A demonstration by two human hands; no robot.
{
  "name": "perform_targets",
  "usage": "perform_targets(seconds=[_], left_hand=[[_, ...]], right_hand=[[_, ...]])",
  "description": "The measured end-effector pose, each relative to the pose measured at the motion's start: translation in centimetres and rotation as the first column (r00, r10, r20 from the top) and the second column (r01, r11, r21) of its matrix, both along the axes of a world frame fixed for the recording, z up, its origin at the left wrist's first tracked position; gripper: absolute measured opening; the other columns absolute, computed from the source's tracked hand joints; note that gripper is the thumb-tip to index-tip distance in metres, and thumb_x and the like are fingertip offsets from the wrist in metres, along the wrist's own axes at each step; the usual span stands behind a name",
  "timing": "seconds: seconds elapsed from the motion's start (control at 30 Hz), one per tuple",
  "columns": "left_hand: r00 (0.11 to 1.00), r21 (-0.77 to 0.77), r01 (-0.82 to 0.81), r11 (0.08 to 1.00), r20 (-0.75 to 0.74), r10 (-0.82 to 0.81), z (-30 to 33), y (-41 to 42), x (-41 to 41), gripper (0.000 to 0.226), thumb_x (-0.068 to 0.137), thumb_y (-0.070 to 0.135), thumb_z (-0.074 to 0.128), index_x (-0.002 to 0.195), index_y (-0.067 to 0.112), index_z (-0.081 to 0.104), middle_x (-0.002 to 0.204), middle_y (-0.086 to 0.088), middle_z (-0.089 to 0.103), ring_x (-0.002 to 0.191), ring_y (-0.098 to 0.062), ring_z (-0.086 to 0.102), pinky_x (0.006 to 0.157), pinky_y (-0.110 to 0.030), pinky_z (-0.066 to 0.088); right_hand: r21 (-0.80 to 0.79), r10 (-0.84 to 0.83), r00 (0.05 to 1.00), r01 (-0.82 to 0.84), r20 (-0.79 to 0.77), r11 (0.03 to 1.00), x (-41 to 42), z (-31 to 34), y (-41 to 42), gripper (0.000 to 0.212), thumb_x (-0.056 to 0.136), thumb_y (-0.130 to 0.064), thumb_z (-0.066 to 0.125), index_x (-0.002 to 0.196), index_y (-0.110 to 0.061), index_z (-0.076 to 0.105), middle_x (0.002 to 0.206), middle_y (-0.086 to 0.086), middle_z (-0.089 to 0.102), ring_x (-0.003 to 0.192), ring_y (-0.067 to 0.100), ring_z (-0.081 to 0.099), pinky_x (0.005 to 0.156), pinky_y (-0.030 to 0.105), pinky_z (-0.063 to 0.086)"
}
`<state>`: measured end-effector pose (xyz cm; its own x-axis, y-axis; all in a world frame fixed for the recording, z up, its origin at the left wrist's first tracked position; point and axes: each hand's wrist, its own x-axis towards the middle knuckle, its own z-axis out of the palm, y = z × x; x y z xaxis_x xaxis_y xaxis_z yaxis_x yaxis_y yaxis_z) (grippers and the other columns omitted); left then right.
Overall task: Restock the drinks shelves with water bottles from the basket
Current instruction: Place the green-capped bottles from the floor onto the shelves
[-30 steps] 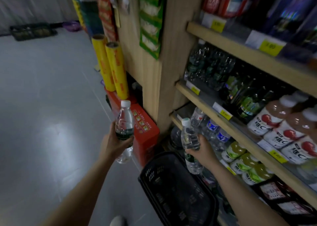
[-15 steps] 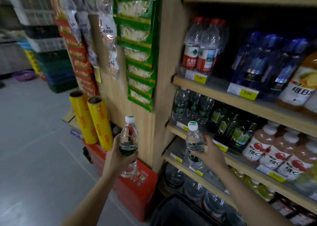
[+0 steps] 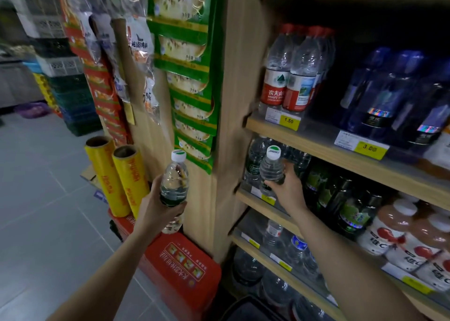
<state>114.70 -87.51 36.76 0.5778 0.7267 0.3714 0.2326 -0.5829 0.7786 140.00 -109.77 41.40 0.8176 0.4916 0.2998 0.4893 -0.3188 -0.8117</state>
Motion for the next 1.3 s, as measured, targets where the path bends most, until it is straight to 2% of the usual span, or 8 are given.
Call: perform_targets(seconds=[0.13,0.43,0.57,0.7,0.9,1.0,1.17,1.3], left_hand=[[0.999,-0.016,0.032,0.999,-0.023,-0.032,-2.0,2.5,1.6,0.084,0.06,0.034,0.084,0.128,0.042,0.034,0.108,0.007,0.065,0.091,-0.012,0.064,0.069,-0.028,0.053],[0.993,-0.036,0.104,0.994,-0.046,-0.106,-6.1,6.1,3.5,0.084,0.062,0.034,0.083,0.128,0.049,0.033,0.109,0.01,0.063,0.091,-0.006,0.063,0.068,-0.021,0.05],[0.991,-0.046,0.115,0.992,-0.057,-0.117,-6.7,6.4,3.3,0.085,0.063,0.034,0.083,0.128,0.05,0.032,0.108,0.012,0.064,0.092,-0.005,0.064,0.071,-0.022,0.052],[0.988,-0.051,0.134,0.99,-0.074,-0.138,-6.7,6.2,3.4,0.086,0.062,0.033,0.084,0.129,0.047,0.032,0.105,0.014,0.062,0.091,-0.003,0.063,0.071,-0.02,0.05],[0.982,-0.051,0.15,0.987,-0.109,-0.155,-6.1,3.9,3.1,0.082,0.061,0.034,0.084,0.128,0.039,0.036,0.099,0.019,0.061,0.085,0.001,0.061,0.066,-0.008,0.045],[0.968,-0.104,0.198,0.975,-0.136,-0.211,-5.6,1.4,3.3,0.085,0.061,0.035,0.083,0.131,0.033,0.035,0.101,0.018,0.061,0.085,0.005,0.06,0.07,-0.015,0.051],[0.928,-0.168,0.305,0.937,-0.17,-0.332,-4.3,-4.1,6.0,0.061,0.058,0.039,0.079,0.112,0.032,0.05,0.089,0.017,0.065,0.084,0.0,0.065,0.066,-0.014,0.052],[0.9,-0.177,0.387,0.905,-0.14,-0.412,-3.5,-8.0,8.9,0.055,0.06,0.035,0.078,0.109,0.032,0.053,0.083,0.018,0.063,0.077,0.01,0.06,0.062,-0.006,0.045]], right_hand=[[-0.037,-0.089,0.994,0.091,0.06,0.995,2.0,-1.8,3.0,0.057,0.079,-0.016,0.071,0.127,-0.017,0.04,0.124,0.01,0.06,0.112,0.027,0.057,0.084,0.03,0.042],[0.026,-0.297,0.952,0.3,-0.082,0.954,6.1,-5.1,6.2,0.073,0.079,-0.015,0.072,0.138,-0.011,0.03,0.133,0.015,0.054,0.117,0.034,0.054,0.09,0.039,0.045],[-0.015,-0.357,0.921,0.36,-0.156,0.933,7.5,-5.3,7.0,0.07,0.077,-0.023,0.074,0.131,-0.009,0.032,0.129,0.017,0.056,0.111,0.036,0.057,0.079,0.033,0.044],[-0.008,-0.352,0.914,0.358,-0.201,0.934,8.1,-5.6,7.4,0.071,0.078,-0.023,0.073,0.134,-0.01,0.031,0.135,0.015,0.051,0.119,0.033,0.052,0.085,0.028,0.04],[-0.038,-0.254,0.932,0.253,-0.26,0.967,6.6,-4.9,6.1,0.089,0.074,-0.029,0.077,0.143,-0.007,0.025,0.147,0.012,0.036,0.134,0.029,0.037,0.11,0.045,0.034],[-0.047,-0.177,0.95,0.171,-0.258,0.984,2.7,-4.4,4.4,0.086,0.074,-0.039,0.075,0.143,-0.015,0.029,0.147,0.008,0.037,0.132,0.024,0.039,0.103,0.035,0.037],[-0.055,0.277,0.857,-0.332,-0.434,0.942,-3.8,-2.9,2.6,0.058,0.072,-0.039,0.076,0.122,-0.037,0.047,0.125,-0.016,0.051,0.121,0.006,0.048,0.093,0.025,0.039],[-0.022,0.319,0.839,-0.365,-0.44,0.931,-5.6,-1.5,1.5,0.05,0.069,-0.026,0.081,0.109,-0.039,0.054,0.11,-0.027,0.059,0.101,-0.013,0.054,0.086,0.014,0.043]])
